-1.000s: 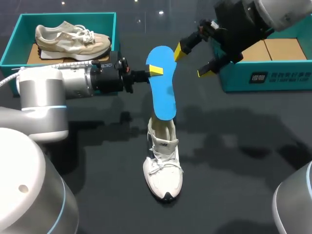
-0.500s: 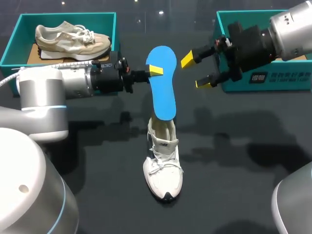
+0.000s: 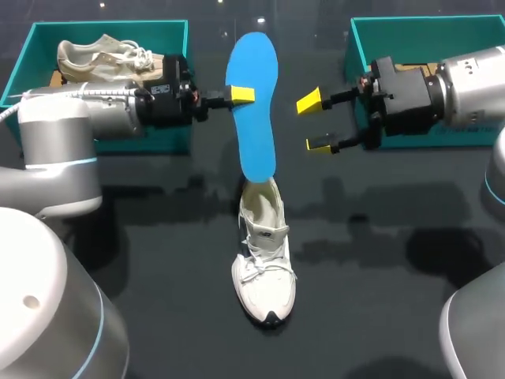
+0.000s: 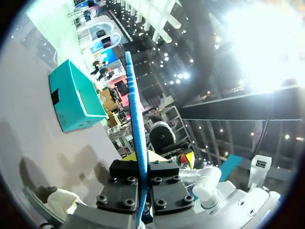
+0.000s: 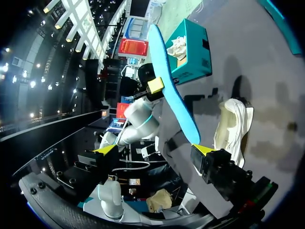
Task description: Take the shoe out of the shoebox, open the shoe tongue, remove and reinsert the insole, then place the shoe into the shoebox
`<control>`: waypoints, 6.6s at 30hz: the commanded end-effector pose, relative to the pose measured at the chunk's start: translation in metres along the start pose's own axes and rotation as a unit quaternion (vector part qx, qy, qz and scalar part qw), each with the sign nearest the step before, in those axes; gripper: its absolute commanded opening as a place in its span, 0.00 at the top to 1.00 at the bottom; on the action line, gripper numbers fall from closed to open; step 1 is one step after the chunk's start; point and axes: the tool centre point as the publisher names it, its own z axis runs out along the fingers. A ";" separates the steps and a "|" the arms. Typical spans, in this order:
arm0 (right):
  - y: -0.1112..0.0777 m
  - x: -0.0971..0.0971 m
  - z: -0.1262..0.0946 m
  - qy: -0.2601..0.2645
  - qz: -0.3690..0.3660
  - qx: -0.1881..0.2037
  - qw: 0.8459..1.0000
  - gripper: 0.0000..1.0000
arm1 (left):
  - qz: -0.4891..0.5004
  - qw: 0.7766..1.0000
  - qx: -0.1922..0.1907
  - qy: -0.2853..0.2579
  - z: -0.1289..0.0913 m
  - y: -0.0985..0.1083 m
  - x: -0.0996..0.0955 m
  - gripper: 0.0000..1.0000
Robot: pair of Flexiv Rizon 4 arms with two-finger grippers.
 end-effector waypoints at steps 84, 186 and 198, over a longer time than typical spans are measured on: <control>0.008 -0.005 0.011 0.032 0.013 0.019 0.999 0.00 | 0.875 0.466 -0.131 0.028 -0.011 -0.012 0.003 1.00; 0.047 -0.008 0.083 0.037 -0.058 -0.003 0.998 0.57 | 0.972 0.199 -0.122 -0.014 0.006 -0.003 0.005 1.00; 0.047 -0.009 0.075 0.036 -0.050 -0.017 0.998 0.67 | 0.973 0.196 -0.119 -0.010 0.006 -0.001 0.006 1.00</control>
